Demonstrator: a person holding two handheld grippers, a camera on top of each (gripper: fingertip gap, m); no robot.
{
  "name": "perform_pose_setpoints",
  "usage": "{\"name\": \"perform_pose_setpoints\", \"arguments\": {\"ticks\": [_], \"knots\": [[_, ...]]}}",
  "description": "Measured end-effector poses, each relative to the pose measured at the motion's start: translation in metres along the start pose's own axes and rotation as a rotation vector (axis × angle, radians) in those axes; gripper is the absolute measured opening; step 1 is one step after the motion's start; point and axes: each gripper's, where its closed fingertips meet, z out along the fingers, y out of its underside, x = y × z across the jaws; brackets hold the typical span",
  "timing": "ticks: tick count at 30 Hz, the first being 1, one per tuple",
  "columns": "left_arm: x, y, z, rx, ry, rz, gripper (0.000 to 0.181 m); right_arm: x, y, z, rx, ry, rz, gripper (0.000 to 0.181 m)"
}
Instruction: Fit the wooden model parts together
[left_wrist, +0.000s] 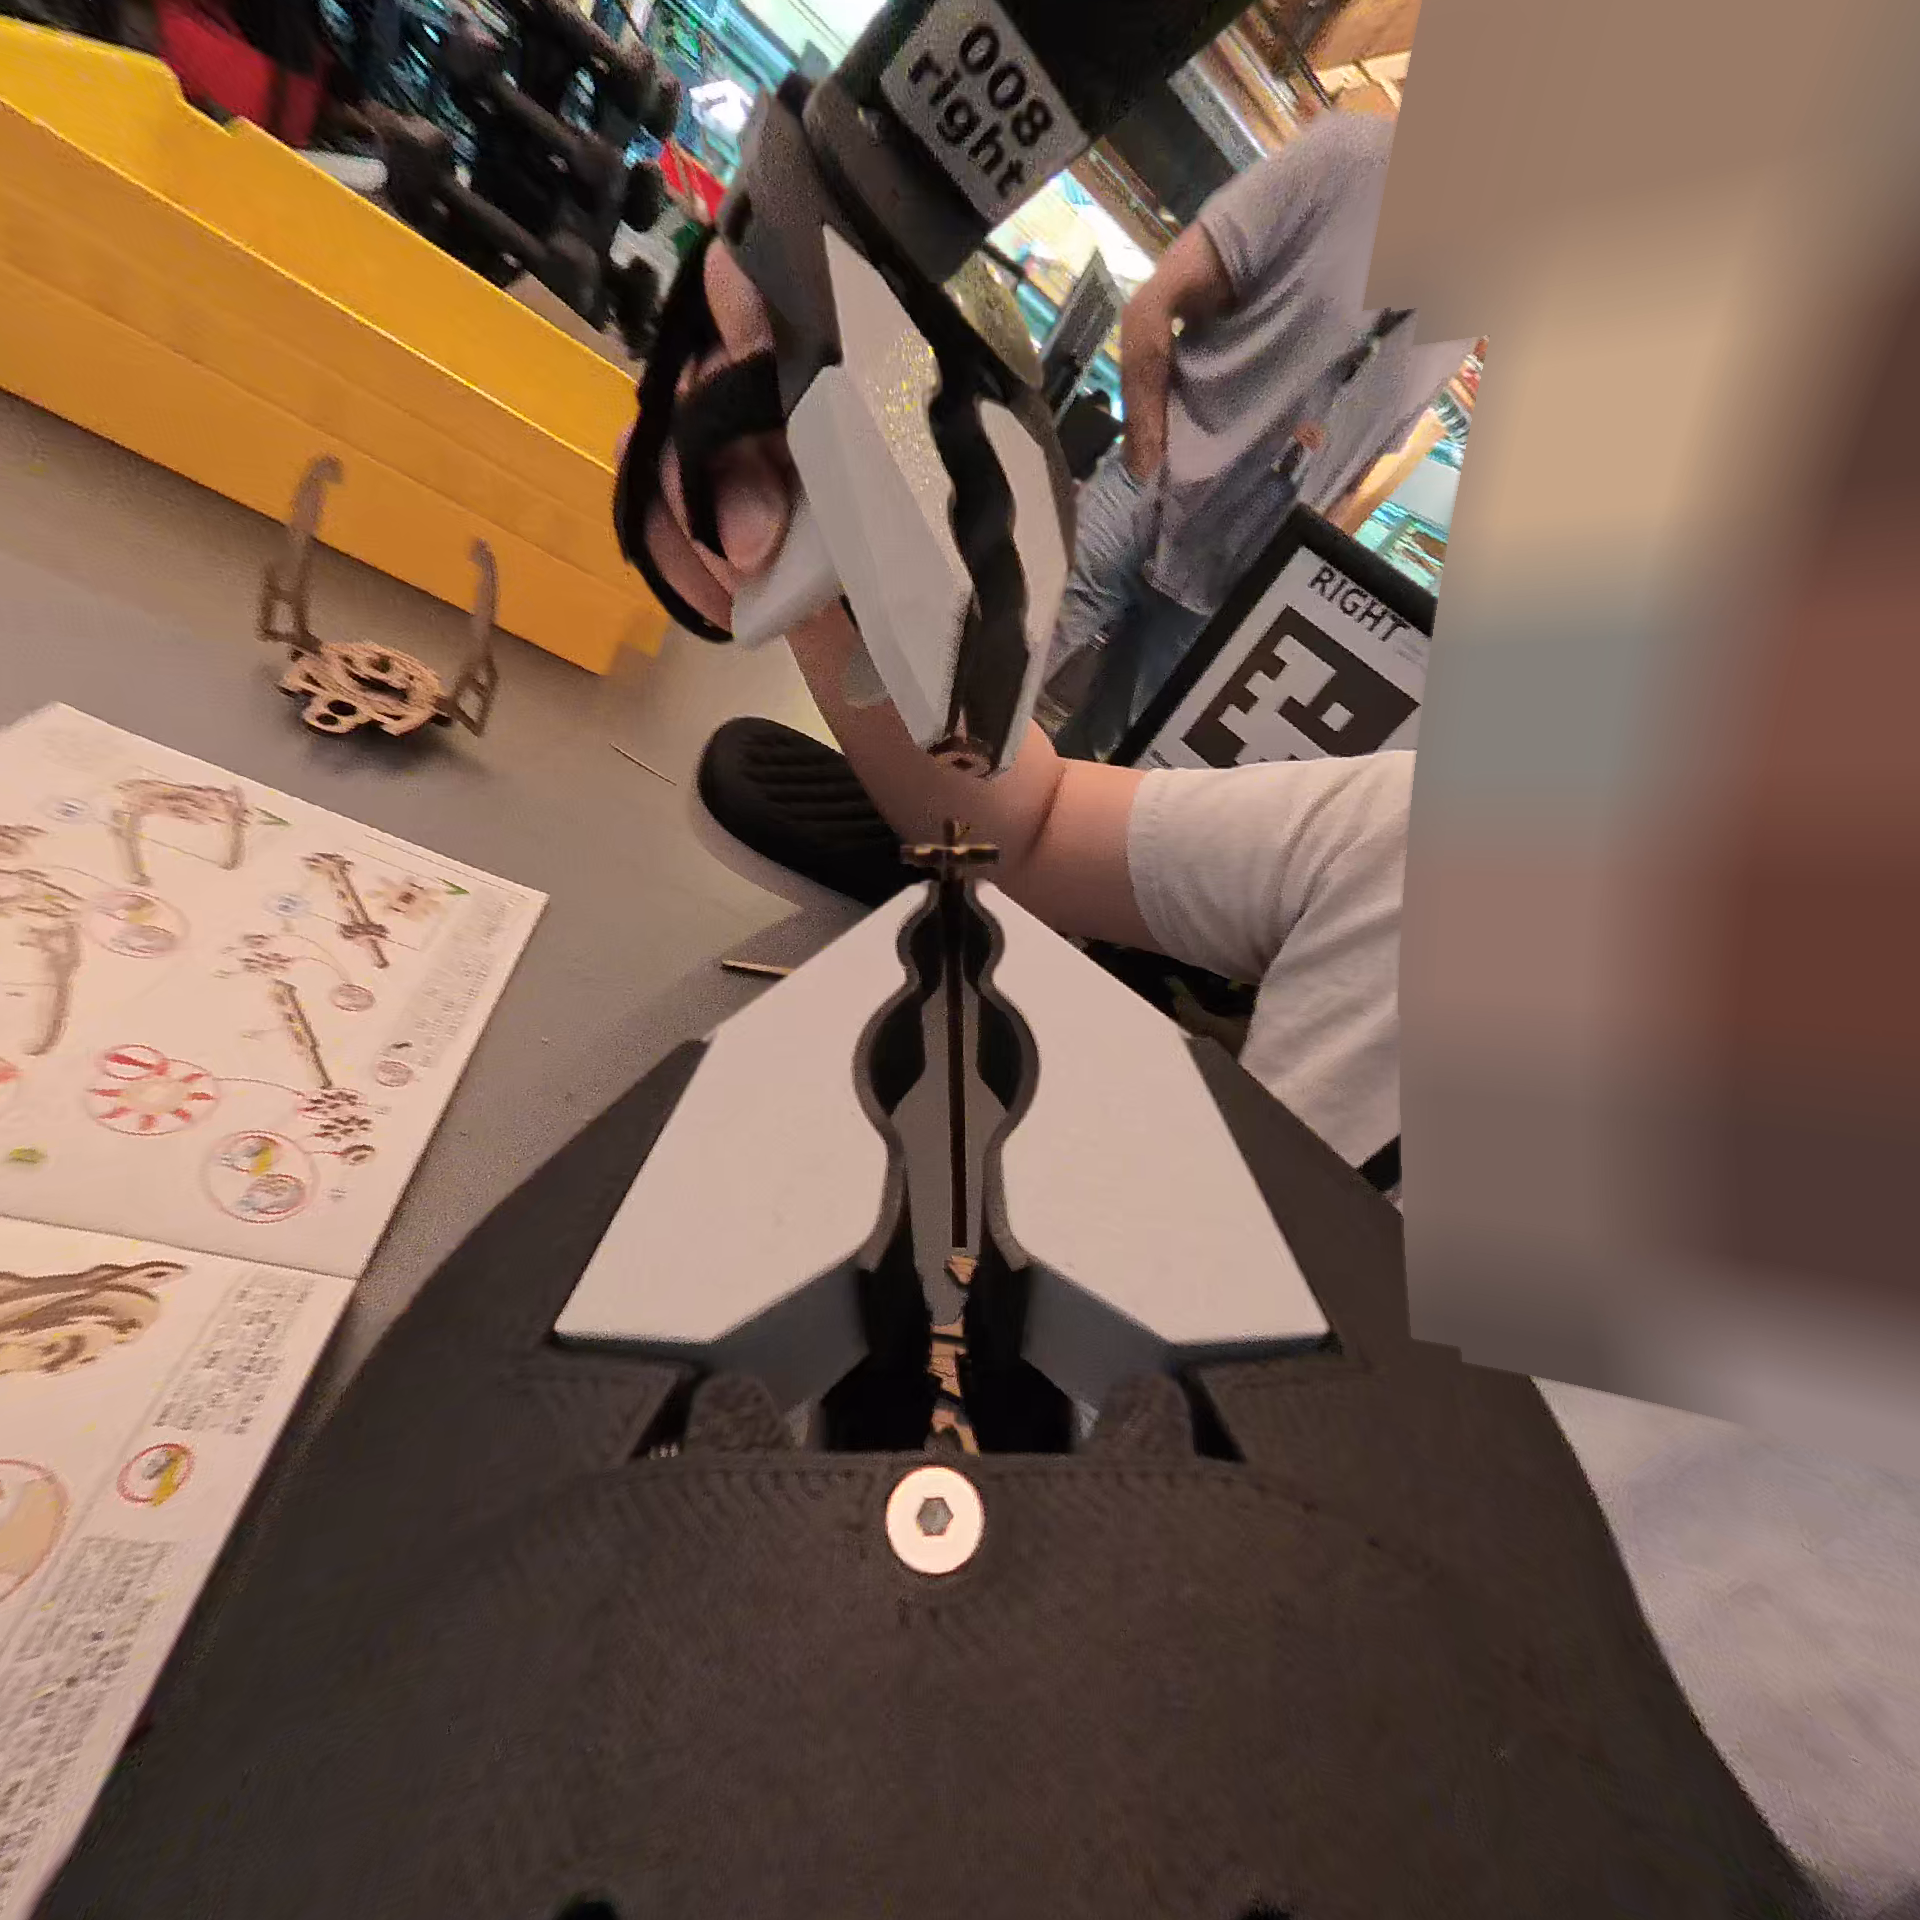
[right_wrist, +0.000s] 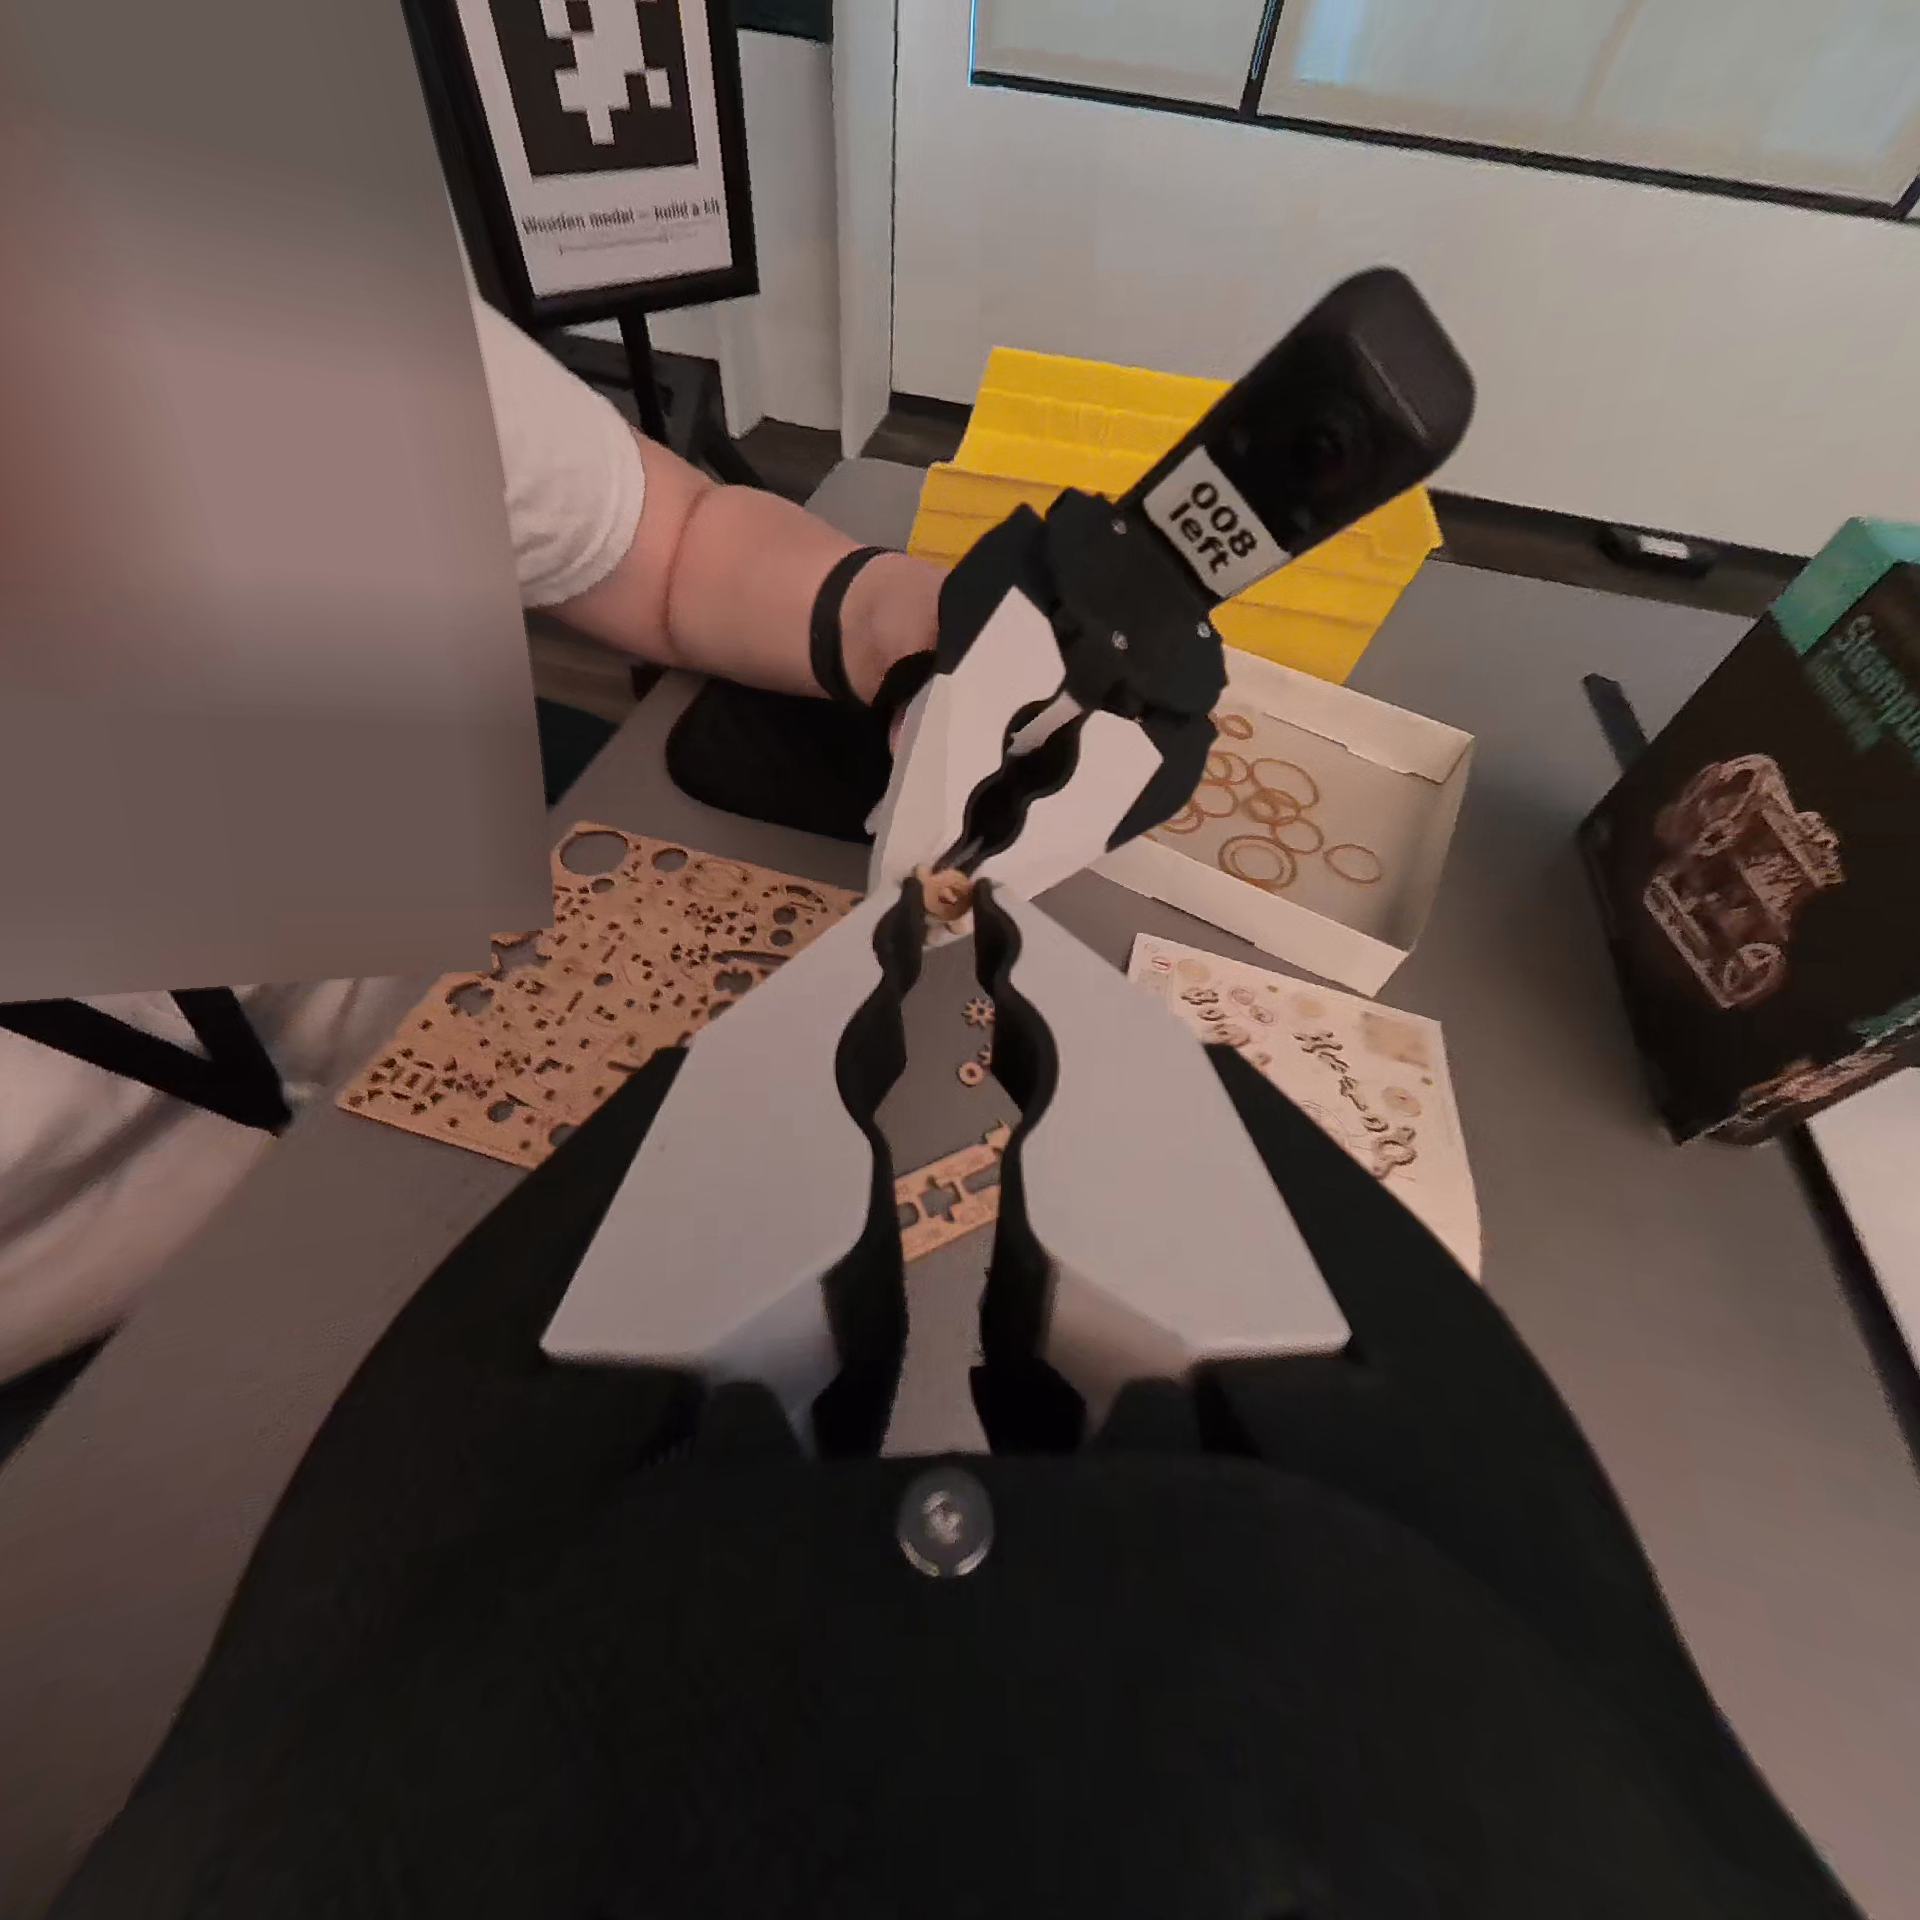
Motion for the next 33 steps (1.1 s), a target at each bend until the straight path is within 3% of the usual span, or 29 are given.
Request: {"name": "perform_pose_setpoints", "arguments": {"ticks": [12,21,33], "knots": [[0.014,0.021,0.012,-0.131,0.109,-0.038,0.000,-0.031,0.014,0.010,-0.073,-0.115,-0.197,0.009],[0.011,0.025,0.010,-0.167,0.042,0.103,0.000,-0.032,0.018,0.012,-0.124,-0.103,-0.200,0.009],[-0.004,0.004,0.001,-0.112,-0.224,0.433,0.000,-0.007,0.009,0.009,-0.122,-0.019,0.138,0.008]]}}
